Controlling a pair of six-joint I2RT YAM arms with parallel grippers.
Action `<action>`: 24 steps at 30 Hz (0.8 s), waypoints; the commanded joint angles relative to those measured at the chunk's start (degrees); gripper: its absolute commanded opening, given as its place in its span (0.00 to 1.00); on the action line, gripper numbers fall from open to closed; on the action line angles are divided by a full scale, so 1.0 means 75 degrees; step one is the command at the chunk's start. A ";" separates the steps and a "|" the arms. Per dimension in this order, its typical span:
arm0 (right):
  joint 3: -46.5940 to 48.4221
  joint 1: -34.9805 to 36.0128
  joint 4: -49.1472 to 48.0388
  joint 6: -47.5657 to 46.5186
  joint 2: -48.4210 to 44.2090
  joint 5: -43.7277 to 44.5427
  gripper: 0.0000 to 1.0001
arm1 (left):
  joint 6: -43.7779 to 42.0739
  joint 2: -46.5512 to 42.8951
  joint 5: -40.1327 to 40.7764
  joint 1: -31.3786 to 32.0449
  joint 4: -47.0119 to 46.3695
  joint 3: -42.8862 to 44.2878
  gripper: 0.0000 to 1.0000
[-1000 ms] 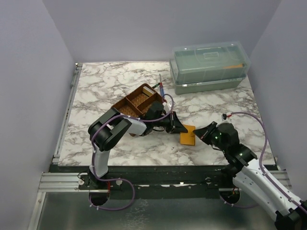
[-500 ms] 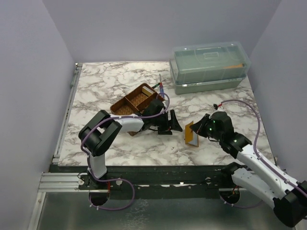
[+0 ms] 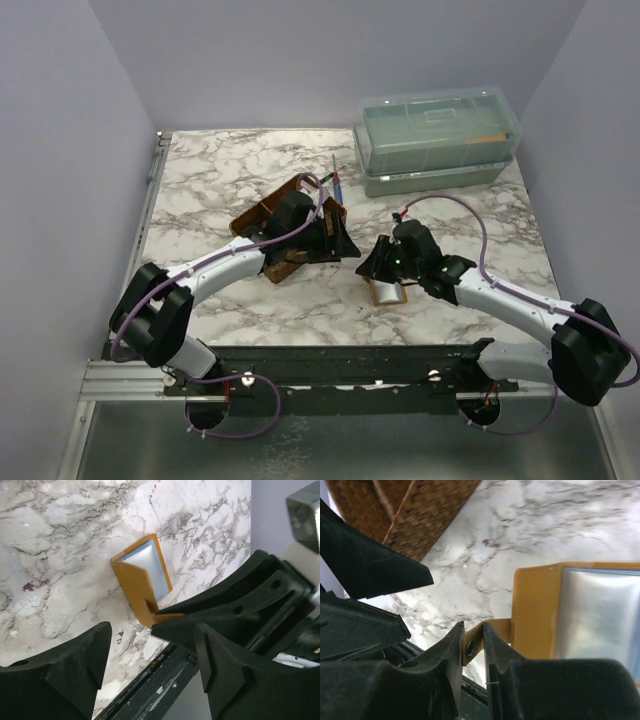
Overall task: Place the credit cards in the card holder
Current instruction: Open the card holder at the center of the board.
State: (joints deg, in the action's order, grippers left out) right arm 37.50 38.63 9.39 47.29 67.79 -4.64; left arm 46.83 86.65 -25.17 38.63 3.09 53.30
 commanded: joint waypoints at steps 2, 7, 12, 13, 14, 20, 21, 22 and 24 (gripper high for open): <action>-0.0067 0.0359 -0.1364 0.0577 0.0688 -0.0639 0.31 | -0.0414 -0.0580 0.0354 -0.0372 0.0645 -0.0212 0.69; -0.0712 0.0366 -0.2365 0.0942 0.0878 -0.1032 0.47 | -0.0503 -0.0560 0.0088 -0.0498 0.0713 -0.0173 0.56; -0.1019 0.0364 -0.3384 0.1053 0.1232 -0.1544 0.56 | -0.0401 -0.0315 -0.0152 -0.0498 0.0588 0.0064 0.42; -0.1101 0.0359 -0.3606 0.1114 0.1365 -0.1664 0.57 | -0.0397 -0.0284 -0.0149 -0.0496 0.0559 0.0105 0.40; -0.1187 0.0357 -0.3846 0.1192 0.1488 -0.1768 0.57 | -0.0399 -0.0254 -0.0148 -0.0495 0.0519 0.0141 0.38; -0.1674 0.0369 -0.4452 0.1273 0.1865 -0.1778 0.57 | -0.0096 0.0551 -0.0594 -0.0418 0.0067 0.0440 0.22; -0.1745 0.0363 -0.4469 0.1165 0.1849 -0.1741 0.54 | -0.0026 0.0720 -0.0659 -0.0376 -0.0048 0.0465 0.19; -0.1812 0.0366 -0.4478 0.1061 0.1815 -0.1690 0.51 | 0.0032 0.0898 -0.0665 -0.0312 -0.0138 0.0520 0.16; -0.1917 0.0365 -0.4468 0.0785 0.1650 -0.1615 0.52 | 0.0086 0.1235 -0.0641 -0.0122 -0.0264 0.0662 0.13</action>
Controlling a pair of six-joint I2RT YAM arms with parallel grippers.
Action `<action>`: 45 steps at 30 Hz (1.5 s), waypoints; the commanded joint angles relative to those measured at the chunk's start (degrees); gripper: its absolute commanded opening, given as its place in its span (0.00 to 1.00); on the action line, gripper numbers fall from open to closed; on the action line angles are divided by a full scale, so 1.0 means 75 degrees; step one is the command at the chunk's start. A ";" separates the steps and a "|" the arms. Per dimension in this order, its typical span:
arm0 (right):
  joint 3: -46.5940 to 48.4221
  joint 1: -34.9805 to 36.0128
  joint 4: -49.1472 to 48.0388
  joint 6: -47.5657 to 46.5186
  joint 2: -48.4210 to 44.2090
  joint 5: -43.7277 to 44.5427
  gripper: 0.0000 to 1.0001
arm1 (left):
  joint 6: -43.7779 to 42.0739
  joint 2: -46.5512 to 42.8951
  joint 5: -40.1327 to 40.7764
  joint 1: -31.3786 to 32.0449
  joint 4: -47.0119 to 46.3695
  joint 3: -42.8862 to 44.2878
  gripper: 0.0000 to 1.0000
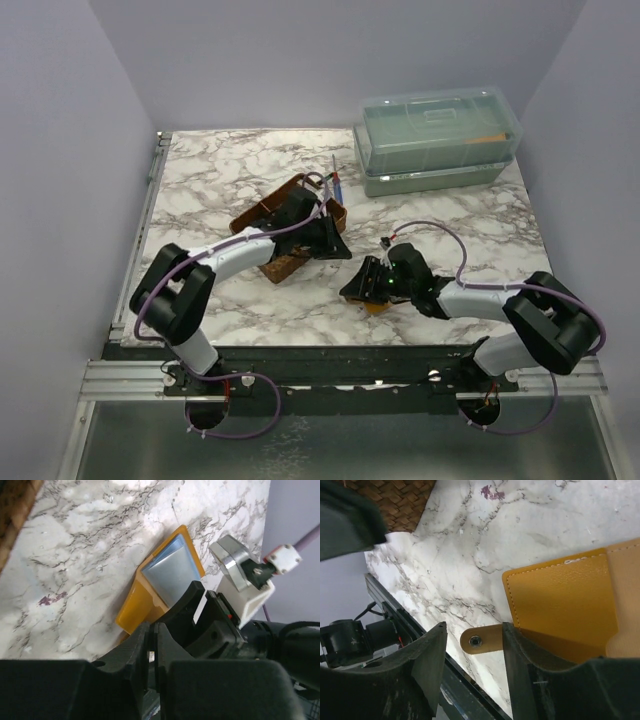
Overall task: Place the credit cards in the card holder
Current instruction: Open the card holder at the center of the board.
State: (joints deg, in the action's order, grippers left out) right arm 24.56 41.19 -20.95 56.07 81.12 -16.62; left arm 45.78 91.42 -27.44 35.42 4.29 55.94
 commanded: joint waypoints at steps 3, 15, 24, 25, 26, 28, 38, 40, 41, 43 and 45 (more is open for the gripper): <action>-0.0250 0.0022 -0.0293 -0.0644 -0.0467 0.0067 0.56 | 0.0244 0.1082 -0.0228 0.0720 -0.0535 0.0582 0.09; -0.0185 0.0022 0.0247 -0.1176 -0.1066 0.0143 0.68 | 0.0101 0.2522 0.0061 0.1121 -0.0713 0.0816 0.00; 0.1105 0.0018 0.4515 -0.1464 -0.2298 0.1524 0.72 | -0.0268 0.2722 0.0618 0.1126 -0.0368 0.0496 0.00; 0.1233 0.0025 0.4838 -0.1494 -0.2338 0.1661 0.73 | -0.0290 0.2741 0.0627 0.1131 -0.0372 0.0488 0.00; 0.1328 0.0018 0.5126 -0.1514 -0.2400 0.1869 0.75 | -0.0306 0.2761 0.0633 0.1129 -0.0370 0.0481 0.00; 0.1544 -0.0065 0.5687 -0.1462 -0.2415 0.2484 0.80 | -0.0316 0.2739 0.0667 0.1125 -0.0360 0.0464 0.00; 0.1425 -0.1812 0.5200 -0.2310 -0.1806 0.1876 0.71 | -0.0508 0.2659 0.0717 0.1163 -0.0192 0.0503 0.00; 0.1399 -0.1847 0.5235 -0.2348 -0.1695 0.2113 0.71 | -0.0534 0.2647 0.0717 0.1169 -0.0166 0.0530 0.00; 0.1382 -0.1847 0.5267 -0.2360 -0.1665 0.2162 0.72 | -0.0546 0.2647 0.0723 0.1163 -0.0157 0.0533 0.00; 0.1400 -0.1853 0.5382 -0.2414 -0.1582 0.2478 0.73 | -0.0546 0.2636 0.0729 0.1161 -0.0151 0.0533 0.00; 0.1374 -0.1853 0.5356 -0.2423 -0.1484 0.2497 0.75 | -0.0549 0.2653 0.0726 0.1160 -0.0151 0.0533 0.00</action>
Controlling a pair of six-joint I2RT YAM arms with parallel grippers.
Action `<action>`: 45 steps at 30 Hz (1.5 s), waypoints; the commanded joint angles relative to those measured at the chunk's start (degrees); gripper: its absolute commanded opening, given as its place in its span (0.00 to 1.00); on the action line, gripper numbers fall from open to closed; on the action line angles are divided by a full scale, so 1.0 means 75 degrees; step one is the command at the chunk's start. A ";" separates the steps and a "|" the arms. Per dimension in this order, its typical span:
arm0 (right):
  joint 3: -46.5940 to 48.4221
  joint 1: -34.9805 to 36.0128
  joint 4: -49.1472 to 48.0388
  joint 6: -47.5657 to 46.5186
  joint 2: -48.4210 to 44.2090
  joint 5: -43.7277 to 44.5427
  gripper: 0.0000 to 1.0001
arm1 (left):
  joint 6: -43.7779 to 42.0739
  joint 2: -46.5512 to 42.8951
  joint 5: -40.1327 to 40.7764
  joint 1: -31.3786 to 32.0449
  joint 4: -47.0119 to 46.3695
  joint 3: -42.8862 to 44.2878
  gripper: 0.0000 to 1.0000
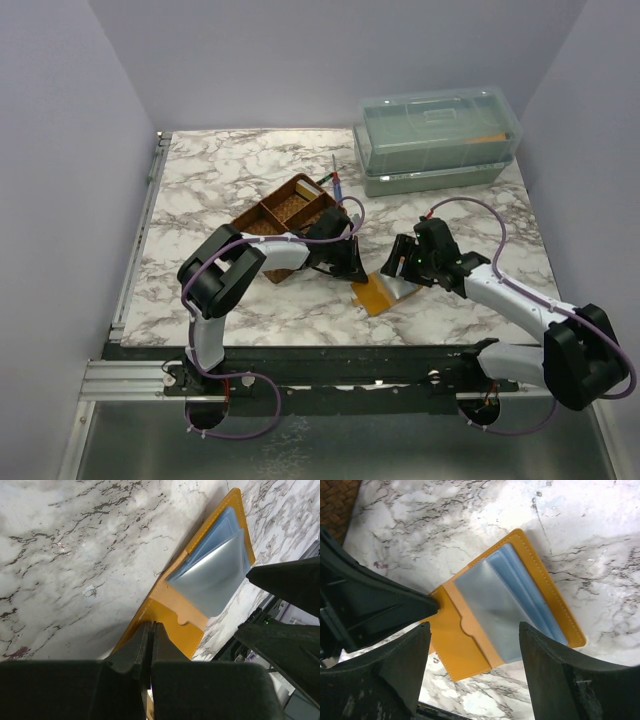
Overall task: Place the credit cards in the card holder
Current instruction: Open the card holder at the center of the board.
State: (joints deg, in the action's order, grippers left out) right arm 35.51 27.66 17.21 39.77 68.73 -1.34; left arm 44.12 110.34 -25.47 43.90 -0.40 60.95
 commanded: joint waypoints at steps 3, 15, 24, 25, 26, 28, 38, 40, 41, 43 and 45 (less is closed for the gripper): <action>-0.0105 -0.0053 0.0218 -0.0215 0.0345 0.0484 0.76 | -0.0327 0.0156 0.0444 0.0030 0.0476 -0.0112 0.00; -0.0061 -0.0044 0.0098 -0.0251 0.0983 0.0443 0.79 | -0.0331 0.0135 0.0467 0.0057 0.0476 -0.0123 0.00; -0.0559 -0.0043 -0.0937 -0.0245 0.0783 -0.1310 0.79 | -0.0351 0.0089 0.0487 0.0065 0.0486 -0.0091 0.00; -0.0681 -0.0051 -0.1141 -0.0164 0.0734 -0.1614 0.78 | -0.0362 0.0088 0.0499 0.0071 0.0487 -0.0088 0.00; -0.0769 -0.0055 -0.1351 -0.0083 0.0687 -0.1923 0.78 | -0.0363 0.0088 0.0510 0.0068 0.0496 -0.0087 0.00; -0.0987 -0.0044 -0.1729 0.0109 0.0510 -0.2486 0.78 | -0.0363 0.0088 0.0525 0.0071 0.0509 -0.0087 0.00; -0.1593 -0.0044 -0.2982 0.0873 -0.0094 -0.3892 0.75 | -0.0263 -0.0113 0.0607 0.0067 0.0511 -0.0099 0.00; -0.1675 -0.0046 -0.3184 0.1023 -0.0147 -0.4084 0.73 | -0.0241 -0.0150 0.0629 0.0066 0.0511 -0.0090 0.00; -0.1719 -0.0044 -0.3289 0.1115 -0.0152 -0.4184 0.72 | -0.0233 -0.0185 0.0631 0.0066 0.0508 -0.0088 0.00; -0.1824 -0.0051 -0.3548 0.1277 -0.0150 -0.4378 0.70 | -0.0224 -0.0220 0.0659 0.0065 0.0531 -0.0076 0.00; -0.1965 -0.0044 -0.3925 0.1435 -0.0100 -0.4569 0.69 | -0.0211 -0.0267 0.0666 0.0072 0.0557 -0.0055 0.00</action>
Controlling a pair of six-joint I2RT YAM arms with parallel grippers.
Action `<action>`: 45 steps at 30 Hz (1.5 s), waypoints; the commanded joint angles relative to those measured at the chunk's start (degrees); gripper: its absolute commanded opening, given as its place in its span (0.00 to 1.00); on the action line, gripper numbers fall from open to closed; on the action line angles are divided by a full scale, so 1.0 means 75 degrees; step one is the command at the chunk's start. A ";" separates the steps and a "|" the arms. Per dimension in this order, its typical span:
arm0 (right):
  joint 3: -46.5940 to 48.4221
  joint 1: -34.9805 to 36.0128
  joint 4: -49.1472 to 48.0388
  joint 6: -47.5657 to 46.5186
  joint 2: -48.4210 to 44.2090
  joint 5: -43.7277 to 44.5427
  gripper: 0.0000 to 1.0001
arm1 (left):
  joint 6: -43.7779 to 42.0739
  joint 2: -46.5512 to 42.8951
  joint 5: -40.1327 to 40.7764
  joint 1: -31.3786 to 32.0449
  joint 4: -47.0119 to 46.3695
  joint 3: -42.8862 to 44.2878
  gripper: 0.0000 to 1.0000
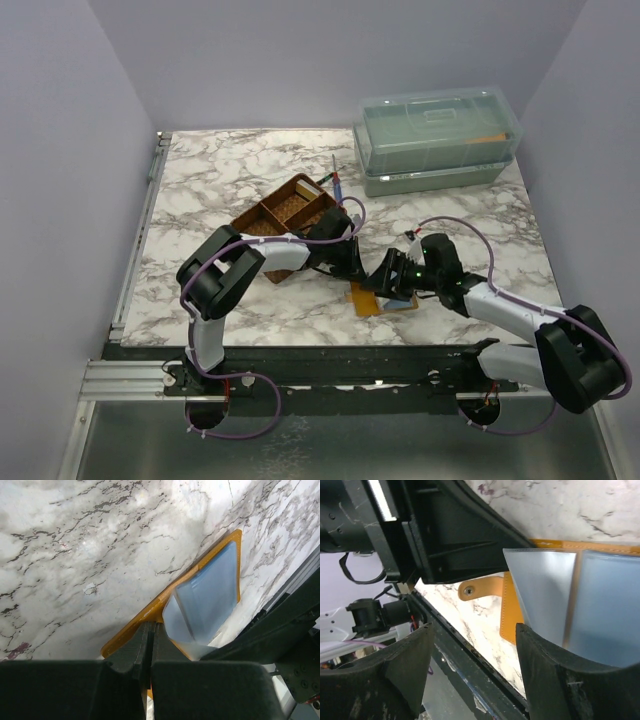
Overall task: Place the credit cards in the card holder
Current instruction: Open the card holder at the center of the board, then turn over the card slot in the card holder.
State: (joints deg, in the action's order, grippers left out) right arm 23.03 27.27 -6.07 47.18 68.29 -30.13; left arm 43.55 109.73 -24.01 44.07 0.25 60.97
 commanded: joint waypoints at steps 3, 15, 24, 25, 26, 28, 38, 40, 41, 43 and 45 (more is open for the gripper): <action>-0.0502 0.0009 -0.1377 0.0587 0.0169 -0.0890 0.69 | -0.0108 -0.0255 0.0499 0.0041 0.0503 -0.0073 0.00; 0.0831 0.0003 0.1766 -0.0022 -0.0685 0.1539 0.71 | -0.0234 -0.0399 0.0576 0.0018 0.0752 -0.0129 0.00; 0.1362 -0.0355 0.3143 -0.0781 -0.0383 0.3000 0.84 | -0.0261 -0.0277 0.0530 0.0025 0.0728 -0.0094 0.00; 0.1332 -0.0362 0.2983 -0.0816 -0.0263 0.2887 0.83 | -0.0253 -0.0266 0.0529 0.0020 0.0709 -0.0091 0.00; 0.1309 -0.0364 0.2868 -0.0853 -0.0182 0.2779 0.83 | -0.0252 -0.0248 0.0519 0.0018 0.0689 -0.0090 0.00; 0.1310 -0.0357 0.2779 -0.0871 -0.0036 0.2743 0.82 | -0.0232 -0.0224 0.0496 0.0018 0.0665 -0.0111 0.00; 0.1154 -0.0354 0.2121 -0.1025 0.0438 0.2122 0.79 | -0.0193 -0.0205 0.0436 0.0036 0.0579 -0.0149 0.00; 0.1126 -0.0359 0.2099 -0.1067 0.0462 0.2168 0.80 | -0.0193 -0.0205 0.0425 0.0030 0.0567 -0.0160 0.00; 0.1128 -0.0364 0.2108 -0.1075 0.0474 0.2186 0.80 | -0.0190 -0.0205 0.0414 0.0037 0.0559 -0.0171 0.00; 0.1109 -0.0361 0.2052 -0.1097 0.0489 0.2108 0.80 | -0.0182 -0.0188 0.0401 0.0043 0.0550 -0.0172 0.00; 0.1045 -0.0349 0.1870 -0.1050 0.0492 0.1849 0.80 | -0.0171 -0.0182 0.0390 0.0041 0.0541 -0.0172 0.00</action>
State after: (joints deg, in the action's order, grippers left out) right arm 32.16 24.69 11.03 40.18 71.50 -13.30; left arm 42.96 107.79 -21.39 44.27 3.46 60.51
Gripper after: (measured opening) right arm 0.801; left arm 0.018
